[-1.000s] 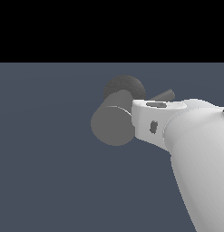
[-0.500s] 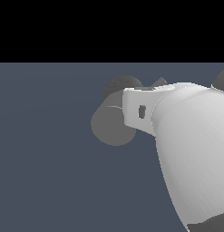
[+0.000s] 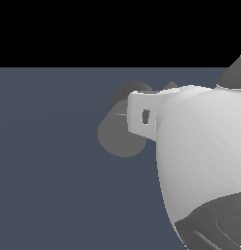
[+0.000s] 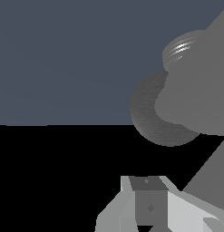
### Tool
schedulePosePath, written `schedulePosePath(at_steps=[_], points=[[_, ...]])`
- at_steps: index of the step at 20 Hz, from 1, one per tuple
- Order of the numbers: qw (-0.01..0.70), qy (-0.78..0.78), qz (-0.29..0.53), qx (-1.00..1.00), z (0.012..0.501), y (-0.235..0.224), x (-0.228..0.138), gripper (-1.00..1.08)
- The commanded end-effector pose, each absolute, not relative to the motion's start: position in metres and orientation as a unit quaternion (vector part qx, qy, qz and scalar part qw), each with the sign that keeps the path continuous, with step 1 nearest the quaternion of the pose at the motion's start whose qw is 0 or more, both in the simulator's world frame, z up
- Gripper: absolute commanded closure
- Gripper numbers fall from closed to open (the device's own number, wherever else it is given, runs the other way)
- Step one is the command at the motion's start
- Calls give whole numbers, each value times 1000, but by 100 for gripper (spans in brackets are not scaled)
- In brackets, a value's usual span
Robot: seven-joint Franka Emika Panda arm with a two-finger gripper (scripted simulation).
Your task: Turn on the faucet by rotating a designated handle.
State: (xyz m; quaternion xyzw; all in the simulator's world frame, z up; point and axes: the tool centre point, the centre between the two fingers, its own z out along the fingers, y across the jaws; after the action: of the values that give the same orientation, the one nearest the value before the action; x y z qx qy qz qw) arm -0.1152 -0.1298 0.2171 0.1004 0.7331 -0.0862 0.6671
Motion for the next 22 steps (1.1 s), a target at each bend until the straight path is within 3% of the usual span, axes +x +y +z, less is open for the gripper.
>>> schedulePosePath(at_steps=[1,17,19,22], points=[[686,718,-75,85,241,-107,-107,108],[703,703,-69,74,282,-56,-94,108],[700,705,-97,48,254,-78,-101,108],[701,705,-94,51,257,-69,-99,108]])
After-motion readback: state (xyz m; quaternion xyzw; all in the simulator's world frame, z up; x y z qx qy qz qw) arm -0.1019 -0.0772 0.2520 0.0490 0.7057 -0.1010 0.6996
